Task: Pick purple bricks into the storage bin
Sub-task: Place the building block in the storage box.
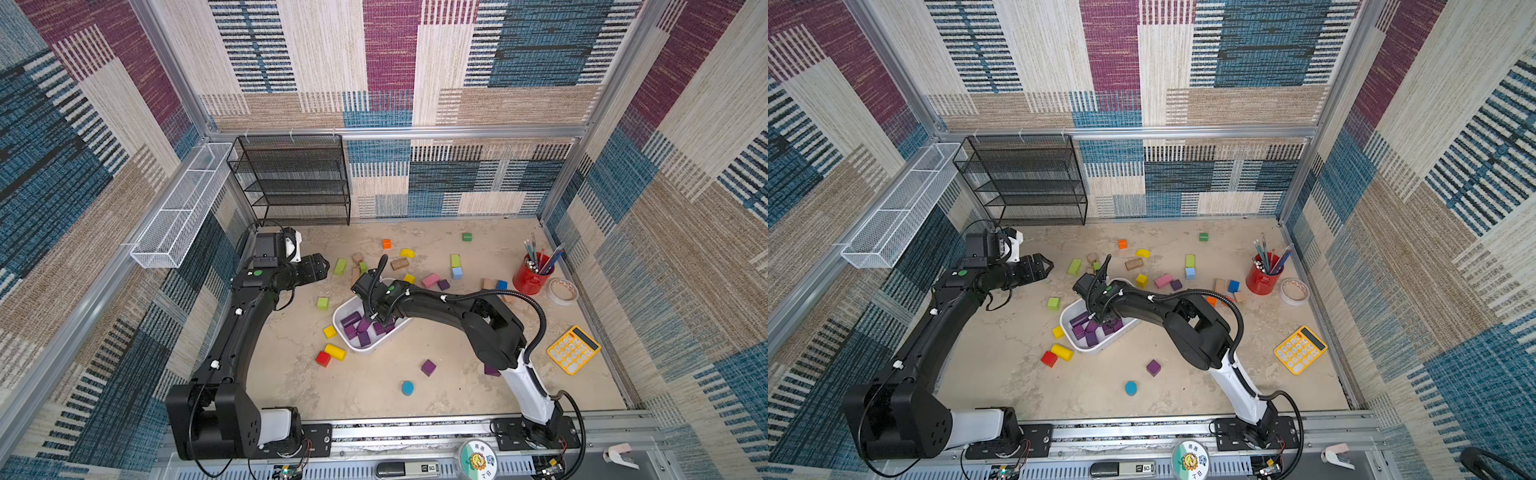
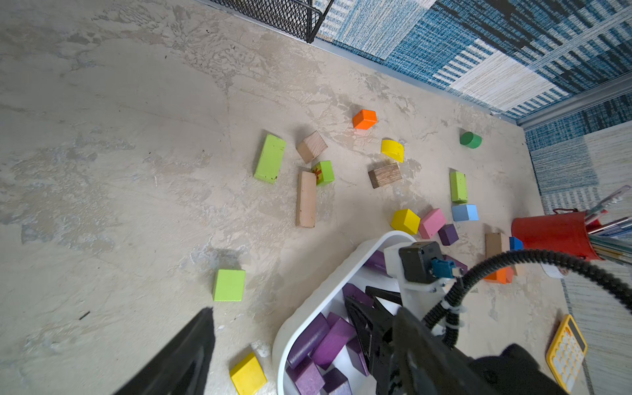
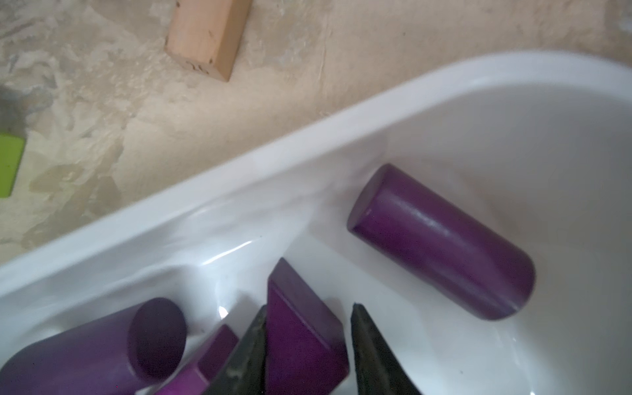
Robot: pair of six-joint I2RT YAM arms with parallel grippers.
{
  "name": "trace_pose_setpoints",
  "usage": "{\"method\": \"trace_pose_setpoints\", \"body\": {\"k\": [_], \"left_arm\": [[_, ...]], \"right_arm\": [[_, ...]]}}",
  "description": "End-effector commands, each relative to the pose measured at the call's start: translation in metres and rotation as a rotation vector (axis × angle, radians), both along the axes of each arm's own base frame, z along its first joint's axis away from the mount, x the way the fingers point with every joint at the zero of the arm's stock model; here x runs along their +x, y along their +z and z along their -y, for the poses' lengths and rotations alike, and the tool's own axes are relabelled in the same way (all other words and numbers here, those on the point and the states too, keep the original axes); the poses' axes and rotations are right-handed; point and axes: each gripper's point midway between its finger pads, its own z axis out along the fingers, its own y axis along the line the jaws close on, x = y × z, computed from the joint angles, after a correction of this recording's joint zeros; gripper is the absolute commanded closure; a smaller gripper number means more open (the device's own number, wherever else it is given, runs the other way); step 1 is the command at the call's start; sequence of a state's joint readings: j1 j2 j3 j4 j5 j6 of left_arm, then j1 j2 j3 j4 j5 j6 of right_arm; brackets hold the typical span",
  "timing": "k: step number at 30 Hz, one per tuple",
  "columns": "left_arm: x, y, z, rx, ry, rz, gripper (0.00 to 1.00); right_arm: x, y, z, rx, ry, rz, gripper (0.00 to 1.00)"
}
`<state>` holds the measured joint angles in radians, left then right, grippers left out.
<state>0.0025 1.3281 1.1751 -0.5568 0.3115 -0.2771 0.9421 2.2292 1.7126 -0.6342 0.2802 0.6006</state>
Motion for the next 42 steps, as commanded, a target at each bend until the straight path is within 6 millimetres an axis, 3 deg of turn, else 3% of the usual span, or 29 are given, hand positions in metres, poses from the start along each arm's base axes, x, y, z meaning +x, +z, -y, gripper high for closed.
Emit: {"method": "trace_pose_setpoints", "body": {"k": [1, 9, 23, 42], "left_arm": [[0.003, 0.007, 0.000, -0.010, 0.006, 0.034, 0.17], [0.004, 0.005, 0.001, -0.016, 0.005, 0.025, 0.17], [0.005, 0.004, 0.001, -0.020, 0.009, 0.022, 0.16], [0.001, 0.005, 0.012, -0.016, -0.018, 0.025, 0.16]], "right_arm": [[0.000, 0.001, 0.000, 0.008, -0.003, 0.007, 0.57], [-0.001, 0.018, 0.006, 0.023, -0.008, 0.040, 0.43], [0.001, 0.078, 0.017, 0.077, -0.015, 0.140, 0.25], [-0.026, 0.116, 0.083, 0.079, -0.123, 0.224, 0.13]]}}
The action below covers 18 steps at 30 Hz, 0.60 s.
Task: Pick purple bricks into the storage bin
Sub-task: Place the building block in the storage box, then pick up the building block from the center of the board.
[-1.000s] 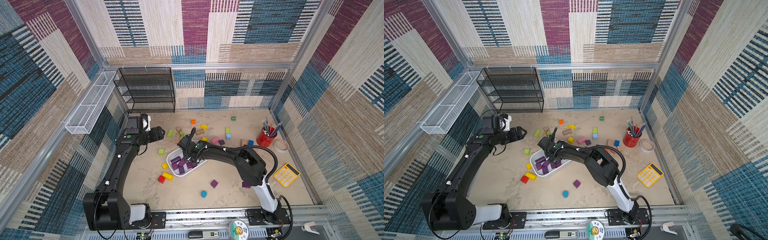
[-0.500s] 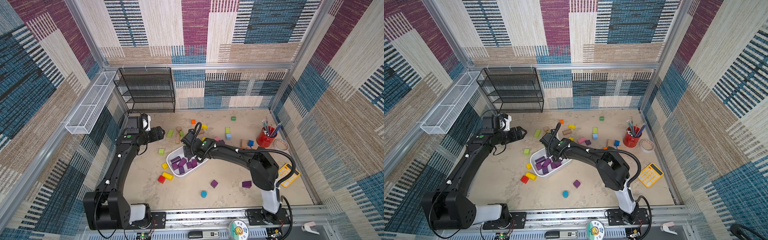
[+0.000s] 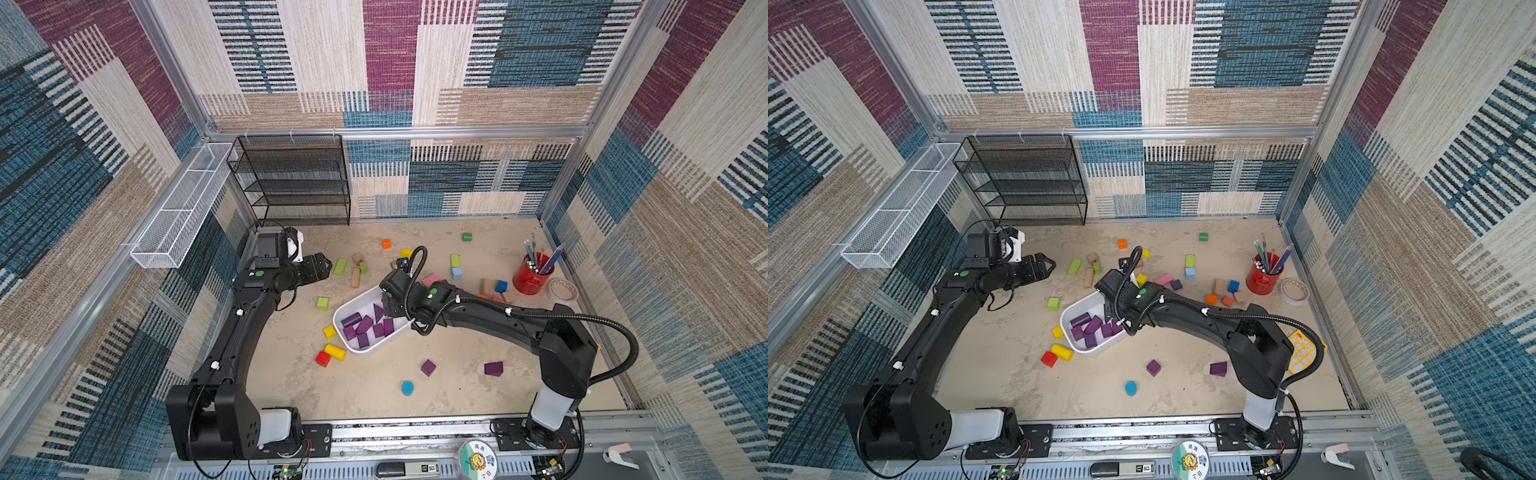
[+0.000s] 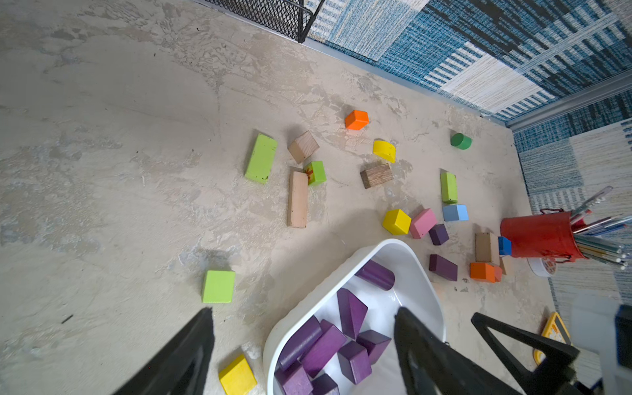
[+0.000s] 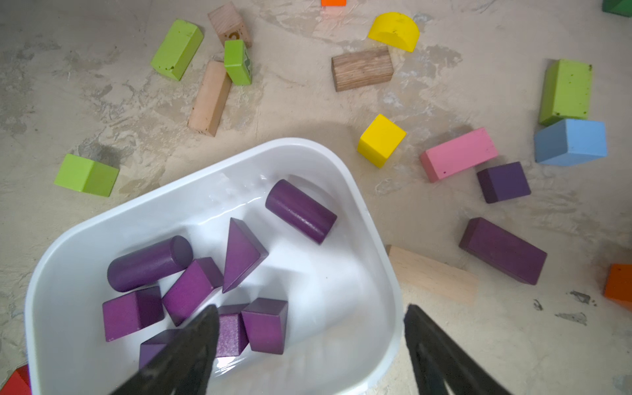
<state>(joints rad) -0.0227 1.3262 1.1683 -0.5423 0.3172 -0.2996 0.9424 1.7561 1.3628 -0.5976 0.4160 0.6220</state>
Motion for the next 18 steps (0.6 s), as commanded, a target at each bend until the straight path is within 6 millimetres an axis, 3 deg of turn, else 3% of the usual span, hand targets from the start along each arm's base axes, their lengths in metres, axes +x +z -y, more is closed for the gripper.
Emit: {"method": "trace_pose_setpoints", "body": {"k": [1, 8, 18], "left_arm": [[0.001, 0.004, 0.004, 0.004, -0.010, 0.024, 0.16], [-0.002, 0.002, 0.021, 0.016, -0.055, 0.021, 0.16], [-0.011, -0.002, 0.054, 0.034, -0.149, 0.018, 0.16]], "right_arm": [[0.000, 0.011, 0.012, 0.013, -0.050, 0.038, 0.13], [-0.016, 0.019, 0.035, 0.050, -0.076, 0.044, 0.11], [-0.051, 0.016, 0.087, 0.070, -0.162, -0.003, 0.09]]}}
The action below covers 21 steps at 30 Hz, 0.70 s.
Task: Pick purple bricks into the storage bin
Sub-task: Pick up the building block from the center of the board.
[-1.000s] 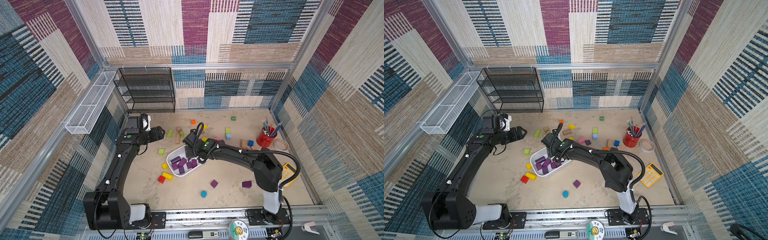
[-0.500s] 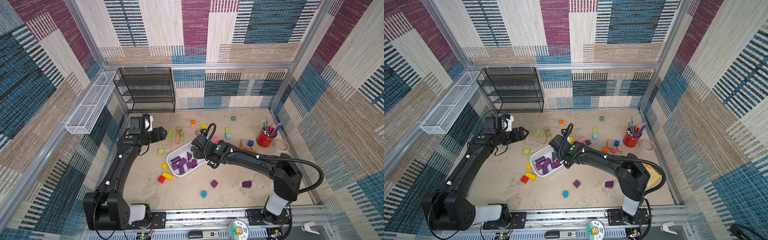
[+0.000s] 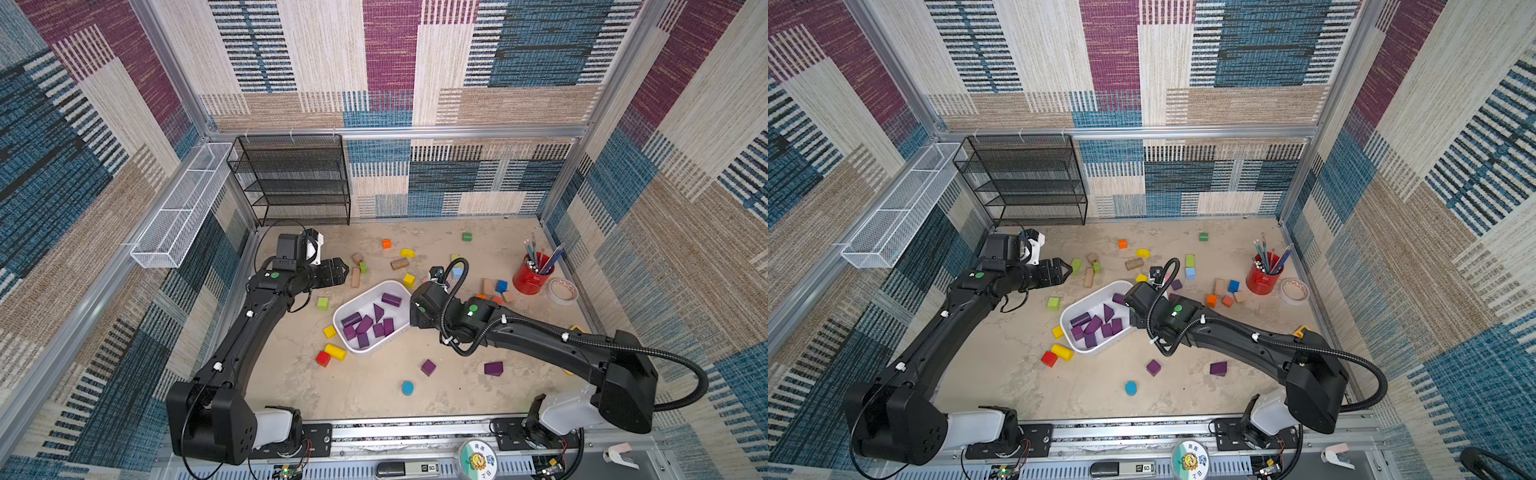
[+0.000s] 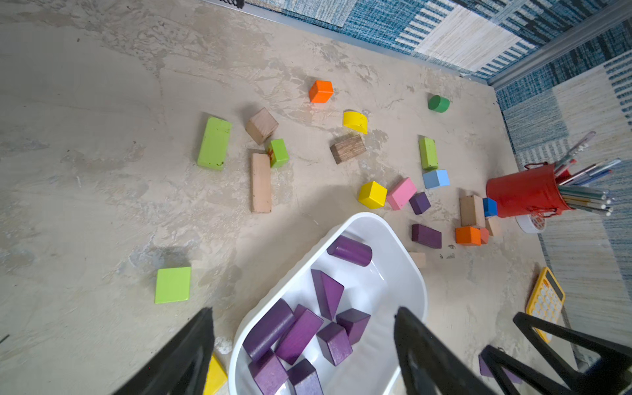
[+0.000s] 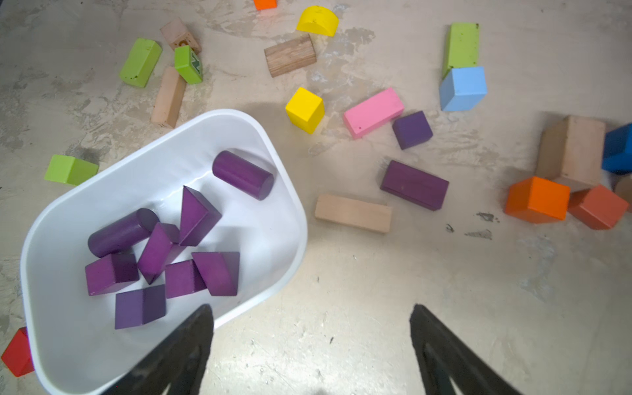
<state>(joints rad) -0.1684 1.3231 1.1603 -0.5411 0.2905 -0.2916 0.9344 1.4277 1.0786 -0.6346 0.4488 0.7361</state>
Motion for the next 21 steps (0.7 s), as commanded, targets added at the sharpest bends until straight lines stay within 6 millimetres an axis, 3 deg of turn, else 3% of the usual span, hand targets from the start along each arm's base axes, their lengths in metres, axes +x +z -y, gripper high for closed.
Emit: {"method": "trace_pose_setpoints", "body": {"k": [1, 11, 21], "left_arm": [[0.001, 0.000, 0.009, 0.007, -0.027, 0.014, 0.16], [-0.014, 0.001, 0.044, 0.030, -0.129, 0.030, 0.16], [-0.033, 0.006, 0.074, 0.053, -0.227, 0.062, 0.16]], "right_arm": [[-0.011, 0.000, 0.019, 0.009, -0.063, -0.016, 0.09], [-0.031, -0.009, 0.063, 0.062, -0.168, -0.075, 0.10], [0.004, -0.028, 0.072, 0.104, -0.181, -0.117, 0.10]]}}
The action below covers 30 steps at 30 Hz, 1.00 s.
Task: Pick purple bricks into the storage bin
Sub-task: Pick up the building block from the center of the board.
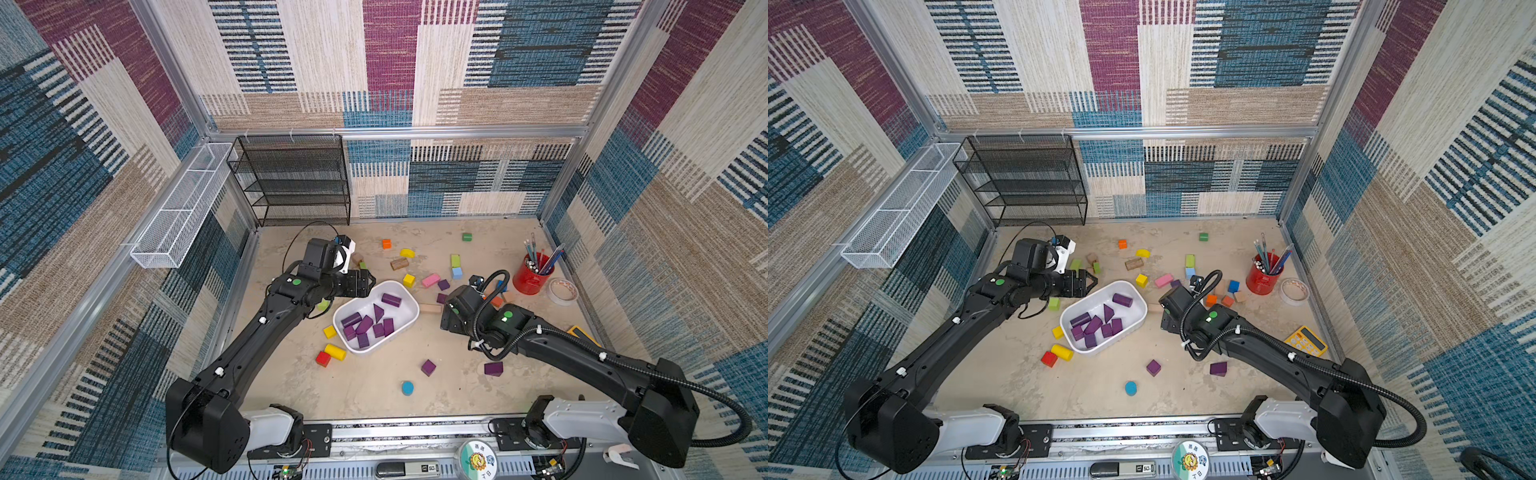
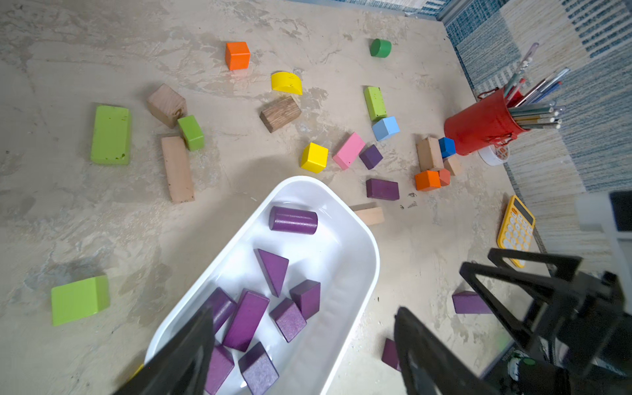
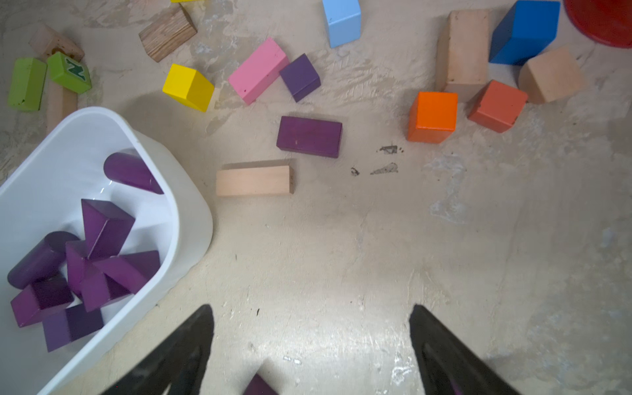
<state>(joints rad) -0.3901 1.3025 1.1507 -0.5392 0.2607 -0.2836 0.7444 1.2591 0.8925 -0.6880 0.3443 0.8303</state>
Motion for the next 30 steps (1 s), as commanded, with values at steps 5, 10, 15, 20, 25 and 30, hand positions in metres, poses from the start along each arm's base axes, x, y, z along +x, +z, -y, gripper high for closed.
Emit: {"method": "trace_pose_setpoints", "body": {"k": [5, 10, 15, 20, 25, 30], "left_arm": [[-0.006, 0.003, 0.013, 0.039, -0.054, 0.049, 0.16], [-0.011, 0.005, 0.019, 0.044, -0.079, 0.055, 0.16], [-0.012, 0.012, 0.017, 0.051, -0.082, 0.084, 0.16], [-0.011, 0.015, 0.008, 0.093, -0.057, 0.122, 0.16], [-0.011, 0.017, 0.006, 0.105, -0.046, 0.135, 0.17], [-0.012, 0.019, 0.003, 0.136, -0.036, 0.159, 0.18]], "right_arm": [[0.042, -0.012, -0.009, 0.052, 0.009, -0.025, 0.10], [0.072, -0.029, -0.012, 0.007, -0.019, -0.072, 0.10], [0.095, -0.045, -0.014, -0.041, -0.038, -0.109, 0.10], [0.110, -0.058, -0.009, -0.059, -0.060, -0.128, 0.10], [0.114, -0.070, -0.008, -0.059, -0.060, -0.141, 0.10], [0.118, -0.080, -0.004, -0.073, -0.067, -0.155, 0.10]]}}
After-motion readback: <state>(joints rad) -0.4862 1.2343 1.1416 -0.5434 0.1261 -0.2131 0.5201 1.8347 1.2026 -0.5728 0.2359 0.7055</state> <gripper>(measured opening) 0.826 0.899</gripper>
